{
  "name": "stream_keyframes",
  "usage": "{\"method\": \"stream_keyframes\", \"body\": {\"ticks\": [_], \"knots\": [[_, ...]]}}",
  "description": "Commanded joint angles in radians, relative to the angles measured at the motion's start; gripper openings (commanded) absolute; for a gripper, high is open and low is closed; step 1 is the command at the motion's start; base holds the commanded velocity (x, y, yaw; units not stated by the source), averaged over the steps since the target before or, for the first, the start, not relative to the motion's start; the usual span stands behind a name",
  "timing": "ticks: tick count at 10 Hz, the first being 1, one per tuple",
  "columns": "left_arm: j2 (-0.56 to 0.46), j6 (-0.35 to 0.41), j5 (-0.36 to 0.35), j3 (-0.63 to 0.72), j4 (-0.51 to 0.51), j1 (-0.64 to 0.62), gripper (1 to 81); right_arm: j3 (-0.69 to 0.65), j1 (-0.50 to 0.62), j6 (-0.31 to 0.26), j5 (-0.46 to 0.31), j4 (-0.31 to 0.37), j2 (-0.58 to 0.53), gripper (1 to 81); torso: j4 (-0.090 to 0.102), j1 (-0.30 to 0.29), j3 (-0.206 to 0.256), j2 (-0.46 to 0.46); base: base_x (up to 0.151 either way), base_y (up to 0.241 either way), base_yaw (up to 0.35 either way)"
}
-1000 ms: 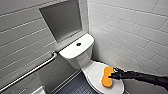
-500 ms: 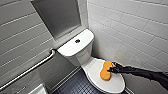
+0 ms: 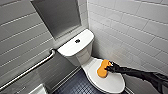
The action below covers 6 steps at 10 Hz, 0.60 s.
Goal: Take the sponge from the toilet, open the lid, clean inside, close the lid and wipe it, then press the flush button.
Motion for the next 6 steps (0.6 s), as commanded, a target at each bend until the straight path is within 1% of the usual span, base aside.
{"method": "stream_keyframes", "body": {"ticks": [1,2,3,4,5,6], "knots": [[-0.024,0.003,0.061,0.007,-0.019,0.06,81.1,-0.043,0.021,0.189,0.138,0.026,0.022,1.0,0.0,0.0,0.0,0.0,0.0,0.0,0.0],[-0.022,0.003,0.054,0.007,-0.02,0.062,81.1,-0.046,0.003,0.197,0.143,0.026,0.005,1.0,0.0,0.0,0.0,0.0,0.0,0.0,0.0],[-0.021,0.003,0.054,0.009,-0.018,0.062,81.1,-0.022,-0.023,0.208,0.159,0.031,-0.045,1.0,0.0,0.0,0.0,0.0,0.0,0.0,0.0],[-0.017,0.004,0.054,0.007,-0.016,0.062,81.1,0.015,-0.053,0.237,0.202,0.029,-0.105,1.0,0.0,0.0,0.0,0.0,0.0,0.0,0.0],[-0.017,0.006,0.054,0.007,-0.015,0.06,81.1,0.065,-0.069,0.244,0.227,0.031,-0.17,1.0,0.0,0.0,0.0,0.0,0.0,0.0,0.0],[-0.014,0.006,0.054,0.007,-0.009,0.06,81.1,0.15,-0.082,0.241,0.242,0.025,-0.241,1.0,0.0,0.0,0.0,0.0,0.0,0.0,0.0]]}}
